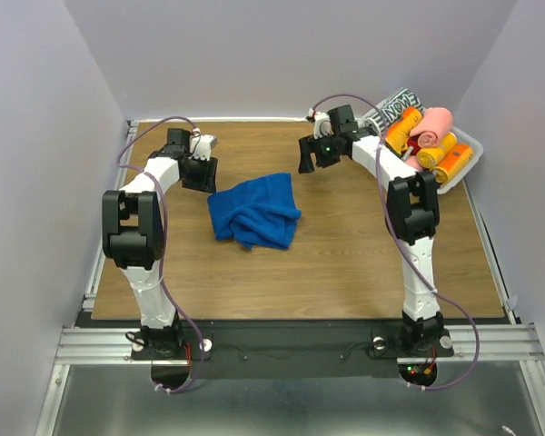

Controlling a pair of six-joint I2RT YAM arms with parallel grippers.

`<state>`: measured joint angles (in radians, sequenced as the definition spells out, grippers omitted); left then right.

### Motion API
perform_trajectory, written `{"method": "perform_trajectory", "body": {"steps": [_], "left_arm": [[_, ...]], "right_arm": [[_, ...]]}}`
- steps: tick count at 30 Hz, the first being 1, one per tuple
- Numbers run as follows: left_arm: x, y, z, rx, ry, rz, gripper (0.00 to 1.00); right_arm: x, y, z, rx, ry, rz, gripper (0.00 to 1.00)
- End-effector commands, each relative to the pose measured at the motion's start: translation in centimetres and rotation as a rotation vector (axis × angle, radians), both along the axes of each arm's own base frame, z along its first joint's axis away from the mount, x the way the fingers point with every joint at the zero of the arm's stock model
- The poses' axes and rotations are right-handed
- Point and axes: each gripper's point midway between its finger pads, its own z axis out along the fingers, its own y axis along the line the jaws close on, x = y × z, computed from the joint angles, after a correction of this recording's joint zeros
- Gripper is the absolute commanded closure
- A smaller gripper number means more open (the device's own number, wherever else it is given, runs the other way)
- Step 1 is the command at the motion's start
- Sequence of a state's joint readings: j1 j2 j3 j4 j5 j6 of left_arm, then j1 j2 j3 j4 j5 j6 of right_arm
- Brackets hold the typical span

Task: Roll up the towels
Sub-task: Flatten the towel

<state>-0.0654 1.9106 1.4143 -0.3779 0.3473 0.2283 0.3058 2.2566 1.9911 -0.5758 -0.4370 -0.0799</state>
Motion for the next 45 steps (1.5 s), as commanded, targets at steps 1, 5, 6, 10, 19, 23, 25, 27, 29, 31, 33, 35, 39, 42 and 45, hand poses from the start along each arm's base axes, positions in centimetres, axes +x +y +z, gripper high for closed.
{"method": "perform_trajectory", "body": {"steps": [1,5,6,10,19,23,25,27,29,31,33,35,39,42,45], "left_arm": [[0.9,0.9,0.0,0.057,-0.035,-0.003,0.45],[1.2,0.8,-0.9,0.058,-0.011,-0.011,0.47],[1.2,0.8,-1.2,0.059,-0.005,-0.010,0.48],[0.9,0.8,-2.1,0.062,0.018,-0.022,0.51],[0.0,0.9,-3.2,0.067,0.048,-0.031,0.50],[-0.4,0.9,-4.0,0.066,0.063,-0.033,0.50],[-0.7,1.0,-4.4,0.072,0.072,-0.032,0.52],[-1.0,1.0,-4.9,0.072,0.085,-0.038,0.59],[-0.8,0.7,-4.6,0.060,0.081,-0.046,0.67],[-0.4,0.3,-3.8,0.041,0.062,-0.056,0.81],[-0.1,-0.6,-2.8,-0.008,0.048,-0.085,0.95],[0.4,-1.5,-1.0,-0.051,0.021,-0.109,1.00],[1.1,-2.5,5.8,-0.098,-0.112,-0.152,1.00],[1.1,-3.2,12.6,-0.138,-0.245,-0.171,1.00],[0.5,-4.0,18.4,-0.176,-0.367,-0.207,1.00]], "right_arm": [[1.7,1.7,-0.4,-0.011,-0.030,-0.017,0.21],[2.7,2.7,-2.3,-0.015,-0.022,-0.016,0.21],[2.7,3.1,-2.5,-0.018,-0.023,-0.011,0.21],[3.0,4.3,-3.5,-0.016,-0.021,0.001,0.22],[0.9,5.6,-6.8,-0.025,0.060,0.035,0.35],[0.1,6.1,-8.1,-0.010,0.103,0.047,0.44],[0.0,6.6,-8.0,0.005,0.109,0.057,0.54],[-0.3,7.3,-8.1,0.029,0.123,0.076,0.67],[-0.5,7.6,-7.7,0.049,0.127,0.093,0.80],[-0.7,7.8,-7.0,0.064,0.122,0.108,0.99],[-0.6,7.9,-5.4,0.071,0.095,0.112,1.00],[-0.5,7.7,-4.1,0.070,0.069,0.109,0.99],[0.9,5.8,3.8,0.122,-0.059,0.071,0.99],[1.4,4.1,9.1,0.151,-0.156,0.053,0.99],[0.4,2.7,16.1,0.169,-0.300,0.065,0.99]]}}
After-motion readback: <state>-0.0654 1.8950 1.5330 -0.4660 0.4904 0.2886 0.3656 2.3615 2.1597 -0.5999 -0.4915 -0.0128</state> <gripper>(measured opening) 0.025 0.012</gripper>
